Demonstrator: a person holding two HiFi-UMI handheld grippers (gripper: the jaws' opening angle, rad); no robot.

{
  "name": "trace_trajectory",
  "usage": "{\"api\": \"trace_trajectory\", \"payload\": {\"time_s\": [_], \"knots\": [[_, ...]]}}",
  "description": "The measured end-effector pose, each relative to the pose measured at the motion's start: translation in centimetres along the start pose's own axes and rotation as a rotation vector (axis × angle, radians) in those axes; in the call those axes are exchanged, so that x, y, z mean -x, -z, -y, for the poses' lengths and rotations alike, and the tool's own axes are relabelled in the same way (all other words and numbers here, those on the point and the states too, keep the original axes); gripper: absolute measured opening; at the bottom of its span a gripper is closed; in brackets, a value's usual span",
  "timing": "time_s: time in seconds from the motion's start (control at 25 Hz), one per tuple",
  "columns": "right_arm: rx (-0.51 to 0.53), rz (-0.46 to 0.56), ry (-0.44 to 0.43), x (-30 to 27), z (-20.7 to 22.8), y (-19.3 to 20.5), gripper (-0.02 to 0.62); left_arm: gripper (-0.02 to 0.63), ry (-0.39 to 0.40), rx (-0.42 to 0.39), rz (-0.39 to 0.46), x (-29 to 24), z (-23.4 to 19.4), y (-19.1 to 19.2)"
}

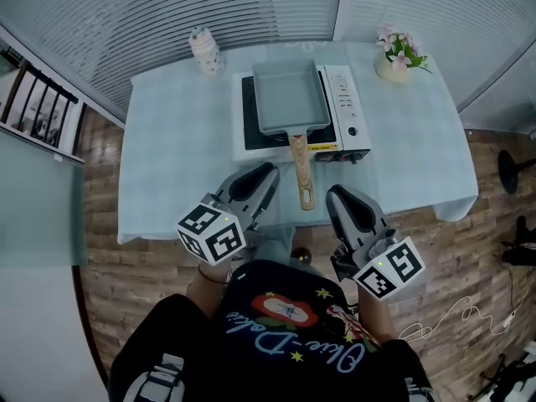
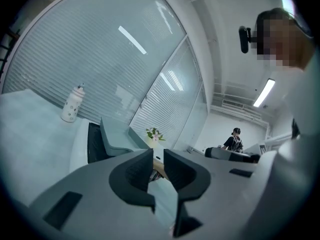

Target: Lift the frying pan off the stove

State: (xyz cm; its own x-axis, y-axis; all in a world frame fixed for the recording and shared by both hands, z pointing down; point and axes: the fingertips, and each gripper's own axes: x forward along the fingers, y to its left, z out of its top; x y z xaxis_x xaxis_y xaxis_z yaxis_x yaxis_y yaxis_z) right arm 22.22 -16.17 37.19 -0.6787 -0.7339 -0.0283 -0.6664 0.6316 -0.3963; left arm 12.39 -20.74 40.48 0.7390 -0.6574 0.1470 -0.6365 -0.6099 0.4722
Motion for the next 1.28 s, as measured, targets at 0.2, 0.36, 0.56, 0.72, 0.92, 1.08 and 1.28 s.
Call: {"api": "trace_trajectory", "payload": {"time_s": [0.2,0.36,0.56,0.72,0.92,1.08,1.28], "knots": [[-0.056,-0.024,0.001,-1.2,1.2,0.8,0.029,0.114,0.055,0.140,-0.037,-1.5,-0.8,1.0],[-0.119,-0.050,-0.005,-2.2,1.8,1.8,0.044,0.168,0.141,0.340,-0.035,-2.3,-1.2,1.2],[-0.221,-0.100,-0.012,-3.2,2.4,3.9,0.078,0.213,0.171,0.430,-0.067,-3.9,-1.9,1.9],[-0.298,-0.105,-0.009,-3.8,3.1,4.6,0.119,0.242,0.182,0.520,-0.110,-5.2,-2.2,3.1],[-0.384,-0.125,-0.023,-4.4,3.5,5.4,0.155,0.256,0.198,0.608,-0.122,-6.3,-2.5,3.7],[-0.464,-0.121,-0.034,-4.6,3.8,5.9,0.157,0.262,0.222,0.659,-0.108,-7.1,-2.5,3.3],[-0.542,-0.124,-0.045,-5.0,4.1,6.4,0.188,0.262,0.232,0.709,-0.120,-7.8,-2.4,3.6]]}}
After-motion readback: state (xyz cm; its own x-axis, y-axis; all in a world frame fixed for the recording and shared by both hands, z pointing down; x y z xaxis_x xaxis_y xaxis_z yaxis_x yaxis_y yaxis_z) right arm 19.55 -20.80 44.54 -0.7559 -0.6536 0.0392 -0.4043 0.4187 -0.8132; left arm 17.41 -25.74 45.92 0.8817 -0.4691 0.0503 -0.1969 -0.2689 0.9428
